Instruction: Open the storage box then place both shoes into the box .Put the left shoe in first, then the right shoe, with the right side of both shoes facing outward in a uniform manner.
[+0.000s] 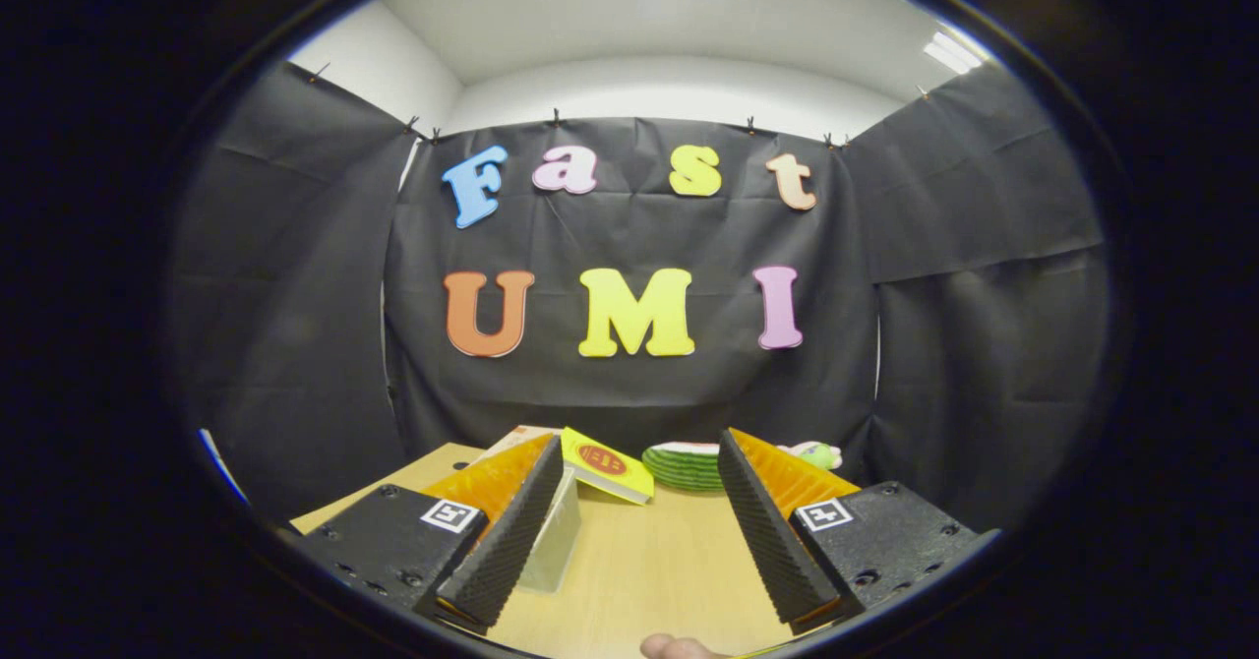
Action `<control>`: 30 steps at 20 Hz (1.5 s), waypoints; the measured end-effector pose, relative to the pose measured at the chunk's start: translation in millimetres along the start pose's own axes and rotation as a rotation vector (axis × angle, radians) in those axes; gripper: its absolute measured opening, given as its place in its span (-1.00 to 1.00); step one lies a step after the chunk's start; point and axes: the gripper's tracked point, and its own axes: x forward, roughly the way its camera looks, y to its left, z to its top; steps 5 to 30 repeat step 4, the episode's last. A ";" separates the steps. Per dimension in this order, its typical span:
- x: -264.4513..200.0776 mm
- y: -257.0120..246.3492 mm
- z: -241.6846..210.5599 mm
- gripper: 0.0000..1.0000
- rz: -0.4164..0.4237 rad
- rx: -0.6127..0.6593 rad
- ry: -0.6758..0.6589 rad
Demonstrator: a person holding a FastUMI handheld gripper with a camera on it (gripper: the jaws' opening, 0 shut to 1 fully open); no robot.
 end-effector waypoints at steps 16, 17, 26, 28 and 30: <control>4.4 -0.4 -2.5 1.00 0.040 0.061 0.027; 4.4 -0.4 -2.5 1.00 0.040 0.061 0.027; 4.4 -0.4 -2.5 1.00 0.040 0.061 0.027; 4.4 -0.4 -2.5 1.00 0.040 0.061 0.027; 4.4 -0.4 -2.5 1.00 0.040 0.061 0.027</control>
